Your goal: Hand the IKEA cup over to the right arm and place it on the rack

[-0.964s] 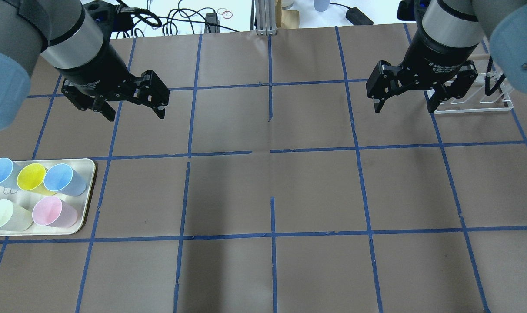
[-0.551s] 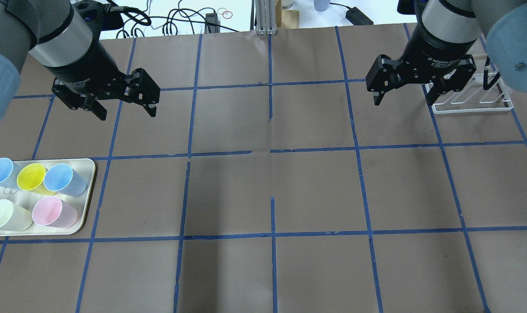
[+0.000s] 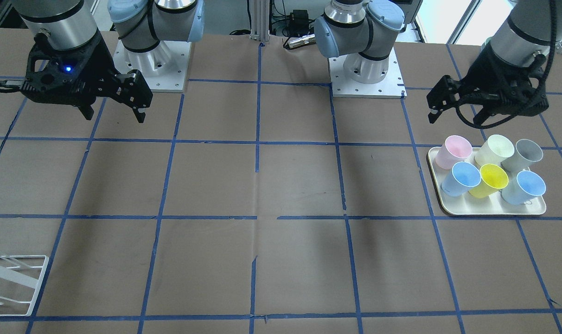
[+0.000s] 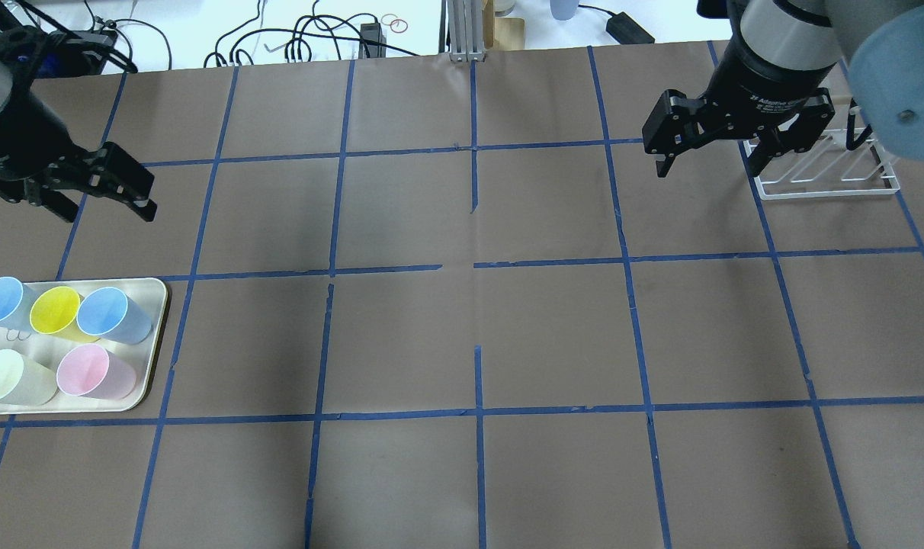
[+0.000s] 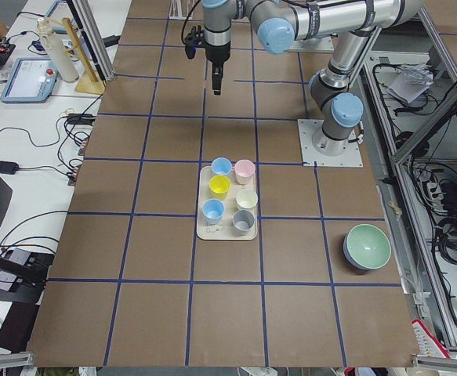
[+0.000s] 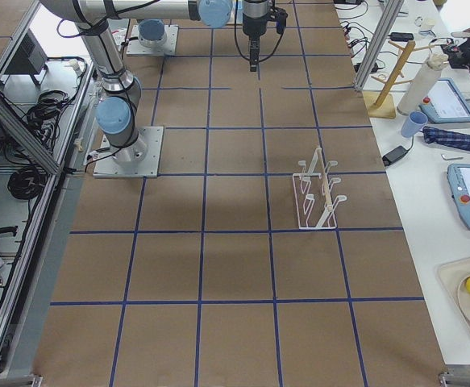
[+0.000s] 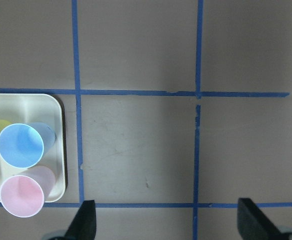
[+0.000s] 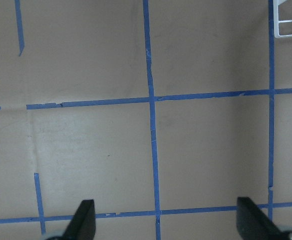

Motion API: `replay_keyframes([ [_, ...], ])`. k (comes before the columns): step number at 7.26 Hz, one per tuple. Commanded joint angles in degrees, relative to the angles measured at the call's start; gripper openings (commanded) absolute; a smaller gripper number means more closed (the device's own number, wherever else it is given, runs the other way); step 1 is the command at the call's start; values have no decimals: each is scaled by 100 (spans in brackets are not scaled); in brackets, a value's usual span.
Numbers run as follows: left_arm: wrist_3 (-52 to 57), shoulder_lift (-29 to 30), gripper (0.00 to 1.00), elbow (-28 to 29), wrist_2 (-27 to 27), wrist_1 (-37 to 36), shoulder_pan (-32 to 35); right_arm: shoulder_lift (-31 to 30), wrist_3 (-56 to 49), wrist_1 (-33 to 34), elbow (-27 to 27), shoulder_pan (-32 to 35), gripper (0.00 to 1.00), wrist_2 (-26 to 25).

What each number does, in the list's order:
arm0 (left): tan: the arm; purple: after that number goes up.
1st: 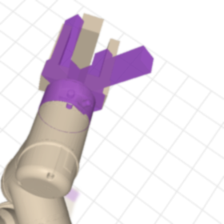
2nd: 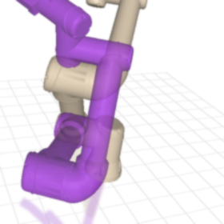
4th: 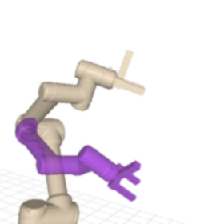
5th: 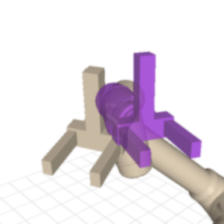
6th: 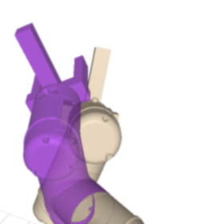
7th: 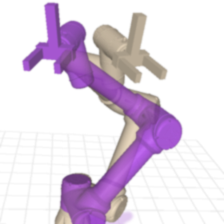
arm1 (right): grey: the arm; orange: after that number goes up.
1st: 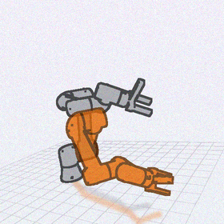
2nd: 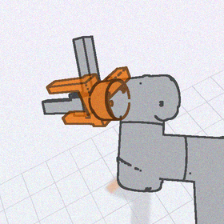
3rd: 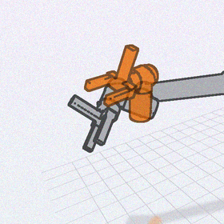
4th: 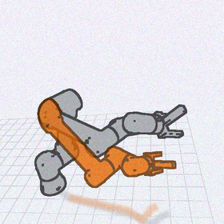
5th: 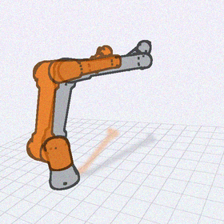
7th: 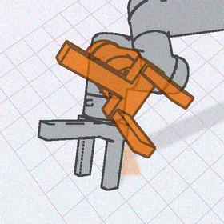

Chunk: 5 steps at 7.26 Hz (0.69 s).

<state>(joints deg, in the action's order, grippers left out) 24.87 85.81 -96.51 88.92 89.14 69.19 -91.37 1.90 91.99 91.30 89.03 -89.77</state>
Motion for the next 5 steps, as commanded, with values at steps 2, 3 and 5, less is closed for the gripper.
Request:
replay_keyframes([
  [2,1545,40,100,-936,3,-876,-1290,40,-14,-67,1,-26,100,74],
  [3,2078,119,100,-1323,-24,-1507,-1642,57,12,-111,10,-9,100,74],
  [5,2669,111,100,-2141,2,-2353,-1934,110,3,-50,1,-17,100,73],
])
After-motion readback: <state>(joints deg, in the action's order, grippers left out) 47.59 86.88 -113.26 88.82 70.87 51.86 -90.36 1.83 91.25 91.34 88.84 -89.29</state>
